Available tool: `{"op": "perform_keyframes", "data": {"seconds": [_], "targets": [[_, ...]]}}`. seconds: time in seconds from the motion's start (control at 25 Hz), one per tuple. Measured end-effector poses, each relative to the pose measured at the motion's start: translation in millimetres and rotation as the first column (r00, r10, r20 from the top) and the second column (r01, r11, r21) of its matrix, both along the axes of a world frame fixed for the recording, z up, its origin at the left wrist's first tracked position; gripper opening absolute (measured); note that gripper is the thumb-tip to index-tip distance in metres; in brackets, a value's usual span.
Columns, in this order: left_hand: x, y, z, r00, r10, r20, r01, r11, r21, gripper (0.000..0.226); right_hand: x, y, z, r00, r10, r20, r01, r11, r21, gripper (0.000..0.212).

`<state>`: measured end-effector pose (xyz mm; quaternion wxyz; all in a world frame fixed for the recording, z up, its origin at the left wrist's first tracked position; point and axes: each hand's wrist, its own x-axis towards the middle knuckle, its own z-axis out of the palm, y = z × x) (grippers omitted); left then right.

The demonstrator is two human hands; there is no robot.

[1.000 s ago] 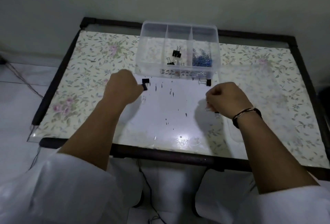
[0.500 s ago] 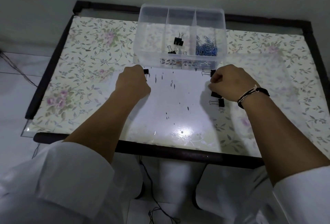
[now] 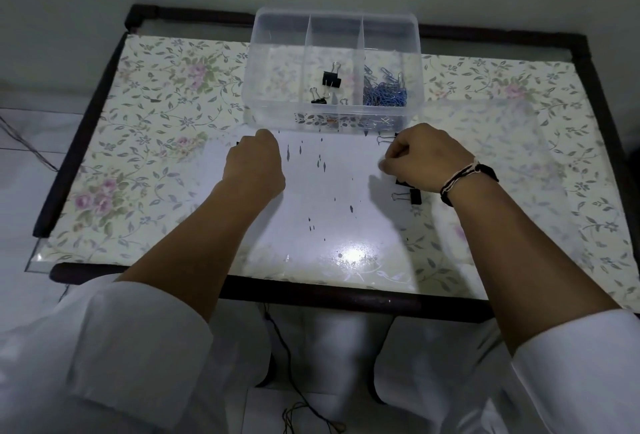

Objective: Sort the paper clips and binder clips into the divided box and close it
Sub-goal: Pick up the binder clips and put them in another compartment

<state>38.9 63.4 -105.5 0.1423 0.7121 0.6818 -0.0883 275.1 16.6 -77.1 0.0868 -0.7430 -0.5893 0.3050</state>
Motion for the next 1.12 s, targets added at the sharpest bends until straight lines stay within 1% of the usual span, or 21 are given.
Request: {"op": "perform_keyframes", "data": {"seconds": [0.08,0.12,0.16,0.2,0.28,0.32,0.36,0.44,0.52,0.64,0.72,0.76,0.88,0.92,1.0,1.08,1.12], "targets": [[2,-3,2,1.000,0.017,0.020,-0.017,1.000,-0.009,0.030,0,0,-1,1.000,-0.003,0.001,0.003,1.000,-0.002,0.010],[3,-4,5,0.997,0.035,0.064,-0.034,0.999,-0.016,0.029,0,0,-1,1.000,-0.005,0.007,0.005,1.000,-0.005,0.010],[6,-4,10,0.987,0.057,0.148,-0.055,0.998,-0.018,0.028,0,1,-2,1.000,-0.006,0.015,0.006,1.000,-0.011,0.010],[13,-4,18,0.961,0.064,0.271,-0.066,0.998,-0.001,0.026,1,2,-2,1.000,-0.013,0.021,0.013,1.000,-0.017,0.011],[37,-2,40,0.849,0.018,0.528,-0.078,0.993,0.092,0.023,3,5,-3,0.999,-0.033,0.014,0.033,0.999,-0.021,0.012],[53,1,51,0.783,-0.026,0.621,-0.089,0.984,0.153,0.022,5,6,-5,0.999,-0.042,0.005,0.042,0.999,-0.017,0.013],[70,6,61,0.725,-0.071,0.685,-0.106,0.971,0.213,0.023,7,7,-6,0.999,-0.049,-0.001,0.049,0.999,-0.011,0.014],[101,23,72,0.646,-0.143,0.750,-0.140,0.944,0.300,0.029,11,7,-8,0.998,-0.059,-0.014,0.059,0.998,0.004,0.013],[119,43,72,0.621,-0.177,0.764,-0.139,0.934,0.329,0.028,15,7,-10,0.998,-0.060,-0.014,0.061,0.998,0.026,0.011],[120,59,67,0.649,-0.205,0.732,-0.082,0.938,0.336,0.027,21,9,-13,0.998,-0.059,0.029,0.056,0.995,0.087,0.012],[105,59,67,0.672,-0.218,0.708,-0.083,0.928,0.364,0.023,23,13,-18,0.993,-0.043,0.107,0.026,0.987,0.159,0.026],[93,56,67,0.684,-0.199,0.702,-0.105,0.925,0.365,0.020,24,14,-22,0.987,-0.020,0.160,-0.008,0.985,0.172,0.033],[52,39,66,0.733,-0.097,0.673,-0.210,0.909,0.360,0.016,21,15,-37,0.957,0.073,0.280,-0.107,0.988,0.109,0.044],[39,30,65,0.736,-0.060,0.674,-0.254,0.898,0.358,0.016,19,14,-41,0.949,0.093,0.300,-0.131,0.985,0.110,0.043],[10,10,55,0.741,0.024,0.672,-0.336,0.878,0.340,0.014,16,14,-45,0.935,0.088,0.343,-0.146,0.978,0.149,0.032],[-18,-2,39,0.793,0.112,0.599,-0.351,0.887,0.300,0.015,13,13,-47,0.937,0.052,0.346,-0.127,0.972,0.196,0.021],[-32,-1,28,0.837,0.158,0.524,-0.334,0.906,0.259,0.021,11,13,-49,0.939,0.042,0.341,-0.121,0.970,0.212,0.018]]}}
